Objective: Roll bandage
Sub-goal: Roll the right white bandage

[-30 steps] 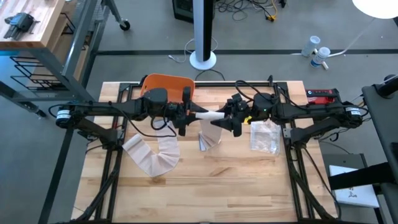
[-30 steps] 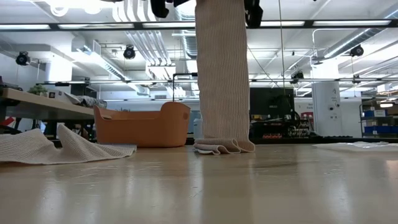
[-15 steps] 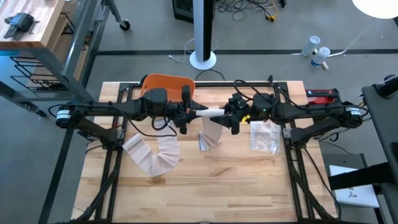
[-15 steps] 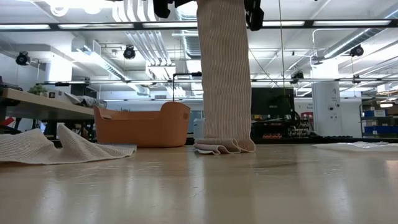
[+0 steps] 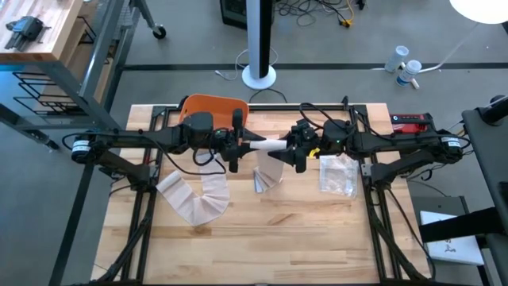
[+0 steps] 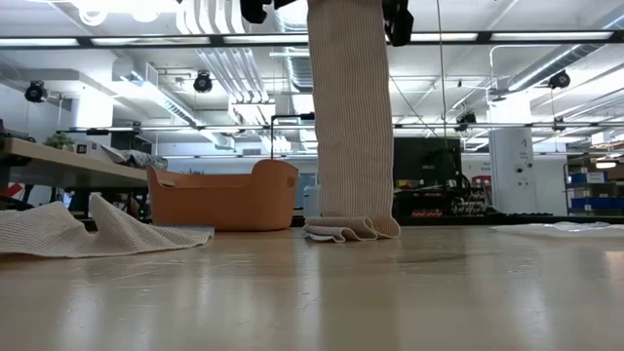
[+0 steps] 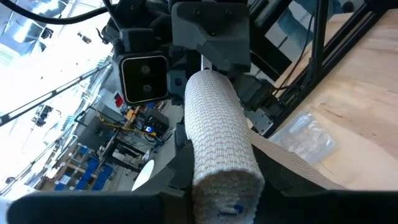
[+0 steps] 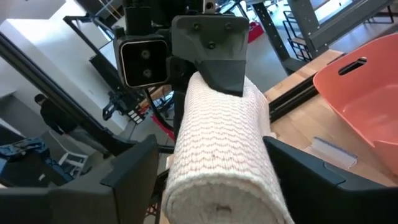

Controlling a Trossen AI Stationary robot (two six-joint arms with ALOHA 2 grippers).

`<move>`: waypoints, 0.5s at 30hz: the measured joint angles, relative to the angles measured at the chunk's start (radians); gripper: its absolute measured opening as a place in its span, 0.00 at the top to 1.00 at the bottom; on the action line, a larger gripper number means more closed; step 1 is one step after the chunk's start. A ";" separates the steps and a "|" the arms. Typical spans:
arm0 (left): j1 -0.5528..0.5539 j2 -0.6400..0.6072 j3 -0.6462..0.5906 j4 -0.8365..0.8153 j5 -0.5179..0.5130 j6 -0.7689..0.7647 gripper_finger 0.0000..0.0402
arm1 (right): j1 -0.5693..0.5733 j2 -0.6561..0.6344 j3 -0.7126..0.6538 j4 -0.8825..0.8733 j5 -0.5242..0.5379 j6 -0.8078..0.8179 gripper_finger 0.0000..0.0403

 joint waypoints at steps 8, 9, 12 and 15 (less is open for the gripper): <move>-0.001 0.057 0.000 0.055 -0.086 0.096 0.80 | -0.001 0.000 -0.003 -0.011 0.028 0.039 0.26; -0.002 0.058 0.000 0.054 -0.092 0.108 0.80 | -0.002 0.000 -0.003 -0.014 0.029 0.046 0.26; -0.002 0.058 0.000 0.050 -0.111 0.136 0.80 | -0.003 0.000 -0.003 -0.014 0.031 0.046 0.27; -0.002 0.041 -0.001 0.032 -0.113 0.136 0.80 | -0.003 0.000 -0.003 -0.019 0.027 0.043 0.30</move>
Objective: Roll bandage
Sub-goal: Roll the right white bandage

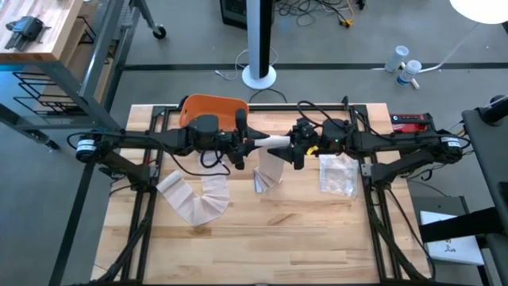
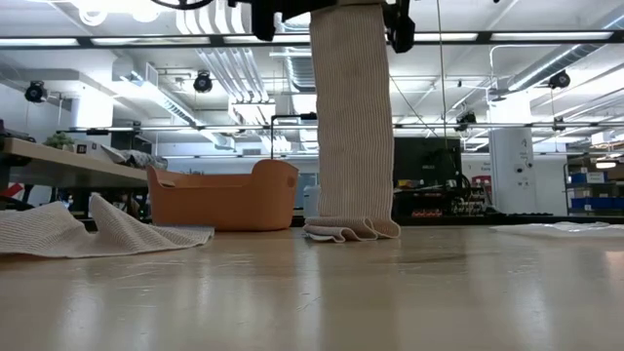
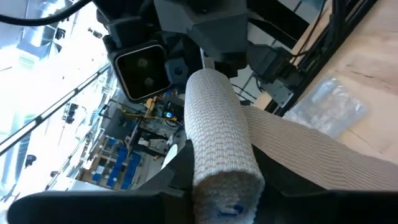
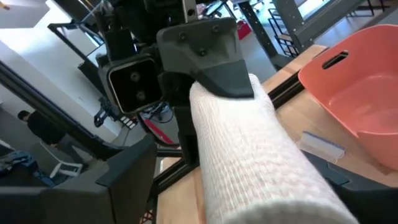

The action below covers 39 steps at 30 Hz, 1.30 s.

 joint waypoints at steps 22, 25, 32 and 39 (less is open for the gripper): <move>0.001 -0.033 -0.001 -0.042 -0.003 0.028 0.80 | 0.002 0.000 0.000 0.011 -0.012 0.006 0.29; 0.000 -0.033 -0.002 -0.048 -0.003 0.099 0.80 | 0.002 0.000 0.000 0.011 -0.010 0.032 0.33; 0.000 -0.032 -0.015 -0.049 0.002 0.297 0.80 | 0.001 0.001 -0.002 0.008 -0.006 0.096 0.41; -0.003 -0.032 -0.016 -0.051 -0.029 0.418 0.80 | 0.001 0.001 -0.002 0.010 -0.006 0.144 0.45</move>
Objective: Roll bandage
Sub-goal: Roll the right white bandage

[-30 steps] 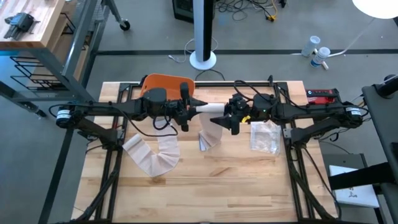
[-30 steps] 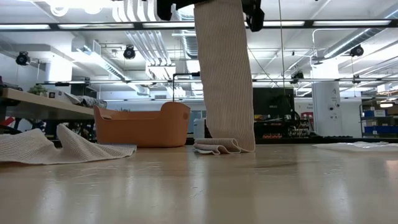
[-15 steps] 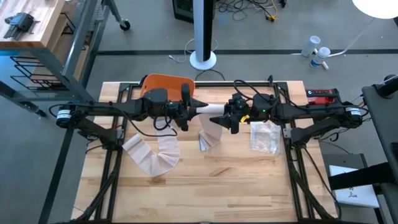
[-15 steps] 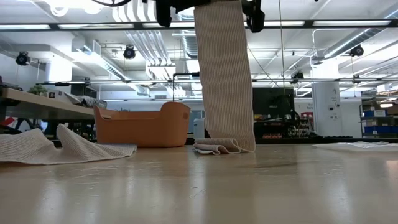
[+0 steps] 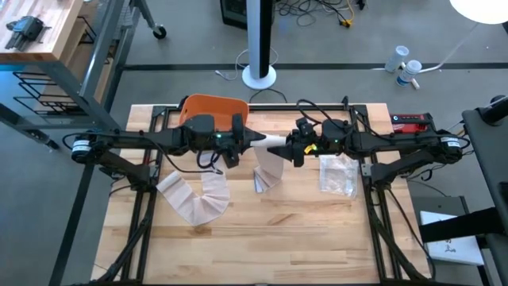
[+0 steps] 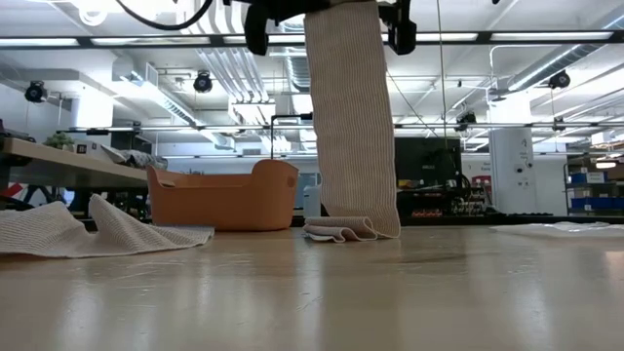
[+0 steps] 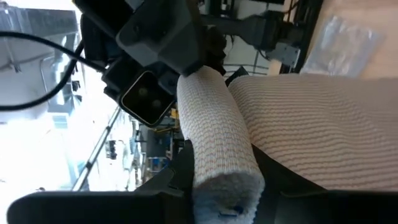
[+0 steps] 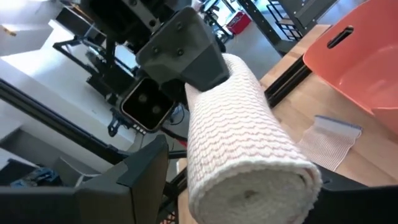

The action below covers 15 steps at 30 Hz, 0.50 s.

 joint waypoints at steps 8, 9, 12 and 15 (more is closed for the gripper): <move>-0.014 0.001 -0.002 -0.002 -0.054 0.121 0.80 | 0.000 0.000 0.000 0.005 0.006 0.043 0.40; -0.018 0.001 -0.004 -0.002 -0.068 0.142 0.80 | 0.000 0.000 0.000 0.005 0.006 0.050 0.40; -0.030 0.001 -0.011 0.000 -0.084 0.204 0.80 | 0.000 0.000 0.000 0.004 0.005 0.072 0.38; -0.039 0.001 -0.014 0.006 -0.100 0.244 0.80 | 0.000 0.000 0.000 0.004 0.005 0.092 0.39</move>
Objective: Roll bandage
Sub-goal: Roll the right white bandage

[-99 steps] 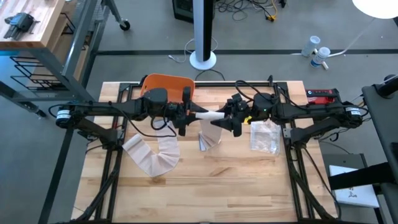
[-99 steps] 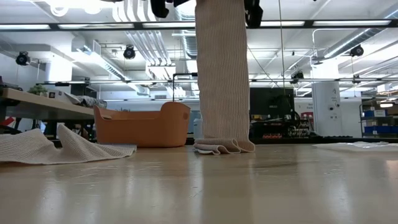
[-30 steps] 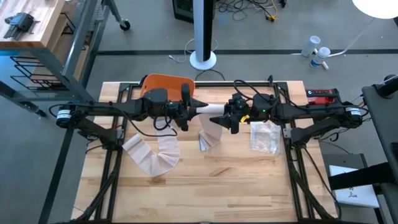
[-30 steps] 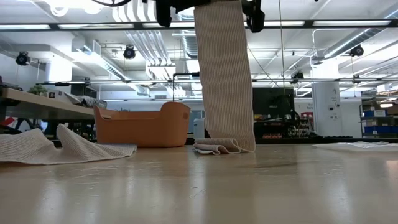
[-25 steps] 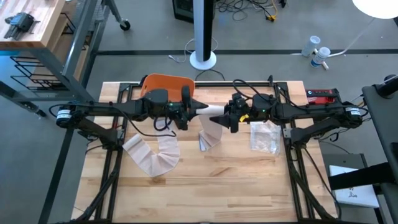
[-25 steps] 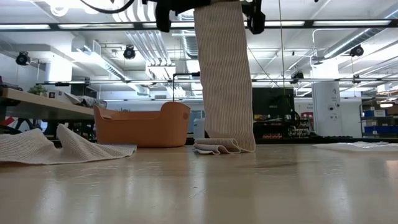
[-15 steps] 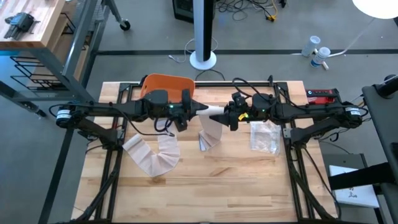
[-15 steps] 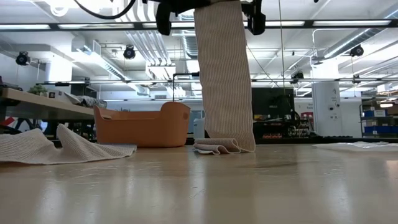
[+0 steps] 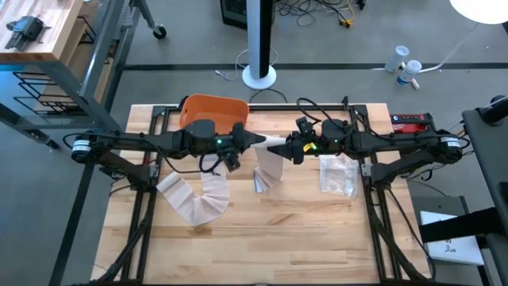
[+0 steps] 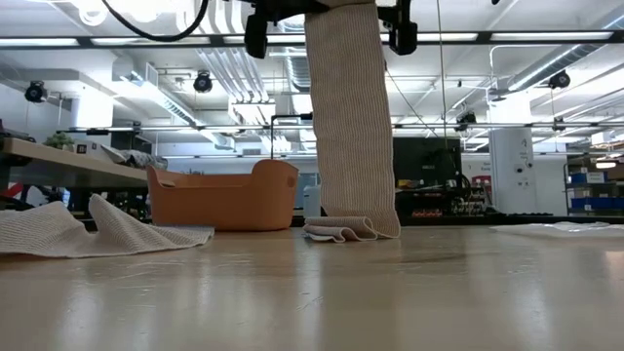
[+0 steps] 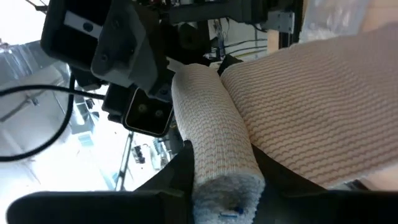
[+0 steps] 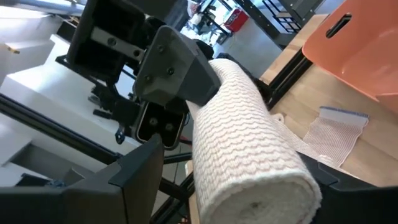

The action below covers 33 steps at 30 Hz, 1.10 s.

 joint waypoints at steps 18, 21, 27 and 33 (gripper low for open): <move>-0.031 0.026 -0.002 0.074 -0.034 -0.190 0.80 | 0.002 -0.001 0.000 -0.001 0.038 -0.062 0.58; -0.031 0.027 -0.002 0.076 -0.031 -0.204 0.79 | 0.002 -0.001 0.000 0.001 0.038 -0.073 0.57; -0.031 0.027 -0.002 0.078 -0.039 -0.196 0.79 | 0.002 -0.001 0.000 0.001 0.041 -0.075 0.53; -0.032 0.026 -0.002 0.077 -0.038 -0.196 0.79 | 0.002 -0.001 0.000 0.000 0.027 -0.080 0.50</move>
